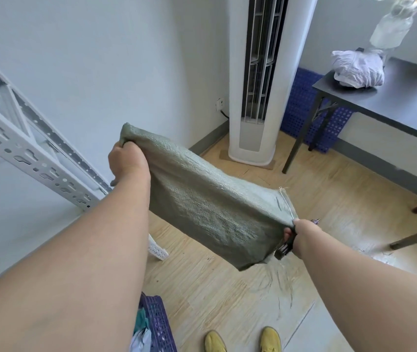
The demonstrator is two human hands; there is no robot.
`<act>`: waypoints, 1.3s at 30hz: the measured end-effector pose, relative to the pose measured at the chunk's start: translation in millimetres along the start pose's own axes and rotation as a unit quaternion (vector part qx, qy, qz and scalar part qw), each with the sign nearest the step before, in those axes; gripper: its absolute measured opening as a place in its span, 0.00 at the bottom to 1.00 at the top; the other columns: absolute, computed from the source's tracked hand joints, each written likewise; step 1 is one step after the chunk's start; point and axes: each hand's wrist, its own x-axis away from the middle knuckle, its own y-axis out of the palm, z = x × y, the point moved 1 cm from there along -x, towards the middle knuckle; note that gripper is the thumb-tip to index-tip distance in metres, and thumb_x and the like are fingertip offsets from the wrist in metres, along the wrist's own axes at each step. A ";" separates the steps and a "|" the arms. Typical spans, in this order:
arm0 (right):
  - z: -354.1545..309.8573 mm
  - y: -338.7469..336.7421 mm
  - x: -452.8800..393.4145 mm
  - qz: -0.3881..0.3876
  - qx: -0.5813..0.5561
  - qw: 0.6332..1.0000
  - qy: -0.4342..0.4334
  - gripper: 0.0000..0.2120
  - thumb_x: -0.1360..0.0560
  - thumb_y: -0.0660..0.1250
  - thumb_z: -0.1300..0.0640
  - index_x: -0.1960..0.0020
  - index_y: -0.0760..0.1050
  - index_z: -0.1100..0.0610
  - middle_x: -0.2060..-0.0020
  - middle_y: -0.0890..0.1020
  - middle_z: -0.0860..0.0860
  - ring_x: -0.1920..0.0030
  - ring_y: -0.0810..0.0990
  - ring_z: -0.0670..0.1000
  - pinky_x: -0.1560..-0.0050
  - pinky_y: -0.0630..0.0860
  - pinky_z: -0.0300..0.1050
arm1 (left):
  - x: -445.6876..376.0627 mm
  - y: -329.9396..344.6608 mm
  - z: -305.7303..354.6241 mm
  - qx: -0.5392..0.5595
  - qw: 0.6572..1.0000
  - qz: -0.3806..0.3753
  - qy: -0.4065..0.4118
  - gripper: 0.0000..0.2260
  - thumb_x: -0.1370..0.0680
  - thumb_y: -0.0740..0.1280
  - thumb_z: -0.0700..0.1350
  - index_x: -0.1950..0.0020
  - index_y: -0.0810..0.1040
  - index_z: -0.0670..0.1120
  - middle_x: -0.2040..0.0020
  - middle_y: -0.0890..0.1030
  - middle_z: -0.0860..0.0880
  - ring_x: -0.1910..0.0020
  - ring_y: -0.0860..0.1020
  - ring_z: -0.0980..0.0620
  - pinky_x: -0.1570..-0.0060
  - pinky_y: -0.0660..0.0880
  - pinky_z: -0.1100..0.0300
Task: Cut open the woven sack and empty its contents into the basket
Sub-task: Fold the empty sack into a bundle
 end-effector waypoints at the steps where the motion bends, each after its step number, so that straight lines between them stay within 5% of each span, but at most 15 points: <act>1: 0.8 -1.5 3.3 -0.001 0.023 1.000 0.006 0.10 0.17 0.55 0.56 0.40 0.70 0.59 0.66 0.76 0.57 0.86 0.74 0.49 0.85 0.69 0.35 | 0.3 0.1 -0.8 -0.013 1.000 0.008 0.009 0.16 0.22 0.55 0.39 0.43 0.81 0.44 0.41 0.81 0.42 0.38 0.75 0.40 0.29 0.61 0.41; 3: -1.4 -0.2 9.5 -0.007 0.039 0.999 0.014 0.16 0.17 0.55 0.56 0.32 0.69 0.61 0.53 0.82 0.61 0.66 0.85 0.55 0.72 0.79 0.45 | -1.0 0.6 -3.1 -0.039 0.999 0.013 0.032 0.13 0.23 0.55 0.39 0.54 0.79 0.46 0.46 0.82 0.42 0.41 0.76 0.40 0.30 0.62 0.40; 6: -7.9 6.4 27.7 0.052 0.213 0.965 -0.146 0.21 0.20 0.62 0.52 0.29 0.68 0.56 0.47 0.81 0.58 0.50 0.83 0.59 0.51 0.79 0.52 | -2.7 3.5 -8.1 -0.121 0.991 -0.020 0.060 0.09 0.24 0.56 0.42 0.60 0.74 0.48 0.56 0.77 0.46 0.50 0.75 0.42 0.30 0.60 0.39; 8: -12.2 21.9 56.0 -0.007 0.264 0.924 -0.277 0.22 0.23 0.67 0.48 0.32 0.71 0.53 0.47 0.80 0.50 0.47 0.80 0.55 0.49 0.75 0.50 | 6.7 10.7 -9.1 -0.206 0.972 -0.067 0.093 0.08 0.23 0.56 0.44 0.56 0.75 0.50 0.57 0.76 0.48 0.53 0.72 0.43 0.31 0.56 0.40; 10: -15.4 42.4 83.5 -0.148 0.255 0.892 -0.342 0.26 0.28 0.73 0.46 0.33 0.73 0.49 0.48 0.79 0.43 0.46 0.78 0.49 0.45 0.76 0.49 | 21.3 21.7 -8.6 -0.287 0.940 -0.122 0.142 0.08 0.23 0.56 0.46 0.56 0.75 0.50 0.55 0.78 0.48 0.50 0.74 0.42 0.35 0.56 0.40; 15: -17.8 81.4 120.4 -0.330 0.247 0.833 -0.369 0.27 0.36 0.81 0.49 0.41 0.74 0.44 0.50 0.79 0.38 0.48 0.78 0.41 0.53 0.74 0.35 | 51.2 41.2 10.0 -0.350 0.870 -0.235 0.256 0.11 0.24 0.59 0.49 0.66 0.67 0.50 0.55 0.80 0.49 0.48 0.75 0.43 0.40 0.63 0.49; 18: -13.3 82.9 111.7 -0.340 0.242 0.845 -0.335 0.37 0.42 0.84 0.47 0.37 0.73 0.46 0.45 0.81 0.43 0.45 0.80 0.46 0.46 0.78 0.44 | 53.3 42.2 29.2 -0.316 0.869 -0.275 0.263 0.10 0.27 0.62 0.51 0.67 0.69 0.50 0.65 0.74 0.55 0.51 0.75 0.45 0.41 0.65 0.51; 21: -12.7 77.9 104.4 -0.331 0.193 0.878 -0.287 0.22 0.36 0.81 0.50 0.45 0.79 0.49 0.49 0.84 0.47 0.51 0.83 0.48 0.53 0.80 0.43 | 49.1 40.1 36.7 -0.229 0.879 -0.319 0.270 0.05 0.32 0.65 0.53 0.59 0.77 0.54 0.59 0.80 0.60 0.47 0.79 0.51 0.36 0.66 0.54; 24: -19.2 75.3 105.2 -0.321 0.135 0.900 -0.262 0.12 0.30 0.77 0.52 0.48 0.80 0.49 0.53 0.85 0.47 0.54 0.83 0.48 0.60 0.76 0.40 | 42.8 33.9 24.4 -0.169 0.890 -0.205 0.370 0.26 0.30 0.72 0.57 0.33 0.70 0.56 0.38 0.76 0.58 0.34 0.72 0.57 0.33 0.59 0.56; 26: -26.4 74.1 104.7 -0.314 0.122 0.907 -0.254 0.12 0.30 0.76 0.52 0.48 0.80 0.49 0.52 0.85 0.47 0.52 0.82 0.49 0.57 0.76 0.42 | 34.6 24.4 2.3 -0.137 0.924 -0.195 0.300 0.48 0.36 0.75 0.66 0.23 0.57 0.51 0.25 0.66 0.52 0.26 0.63 0.54 0.26 0.57 0.50; 29: -37.2 71.1 105.0 -0.332 0.093 0.911 -0.226 0.12 0.29 0.76 0.53 0.47 0.80 0.52 0.51 0.85 0.50 0.49 0.83 0.52 0.51 0.79 0.46 | 29.4 13.2 -48.9 -0.098 0.922 -0.362 0.096 0.66 0.49 0.77 0.70 0.21 0.44 0.53 0.22 0.59 0.50 0.25 0.62 0.50 0.25 0.59 0.46; 32: -47.3 69.0 104.5 -0.369 0.084 0.906 -0.190 0.14 0.27 0.74 0.54 0.42 0.80 0.55 0.48 0.85 0.53 0.47 0.84 0.55 0.48 0.80 0.49 | 38.0 7.5 -86.3 -0.118 0.884 -0.451 0.032 0.61 0.49 0.83 0.61 0.23 0.53 0.53 0.29 0.69 0.52 0.32 0.70 0.51 0.29 0.66 0.48; 36: -55.3 64.8 105.2 -0.419 0.118 0.888 -0.146 0.15 0.24 0.69 0.53 0.39 0.78 0.58 0.45 0.85 0.54 0.46 0.84 0.54 0.50 0.80 0.47 | 31.7 11.4 -96.8 -0.088 0.866 -0.493 -0.018 0.62 0.53 0.84 0.62 0.25 0.59 0.54 0.32 0.74 0.54 0.34 0.73 0.53 0.31 0.68 0.49; 39: -54.4 63.5 106.1 -0.438 0.134 0.880 -0.122 0.11 0.22 0.67 0.53 0.42 0.78 0.57 0.48 0.85 0.53 0.49 0.85 0.52 0.49 0.78 0.47 | 30.7 10.1 -89.5 -0.101 0.836 -0.539 -0.018 0.52 0.45 0.84 0.56 0.26 0.65 0.50 0.34 0.77 0.54 0.35 0.75 0.54 0.30 0.67 0.52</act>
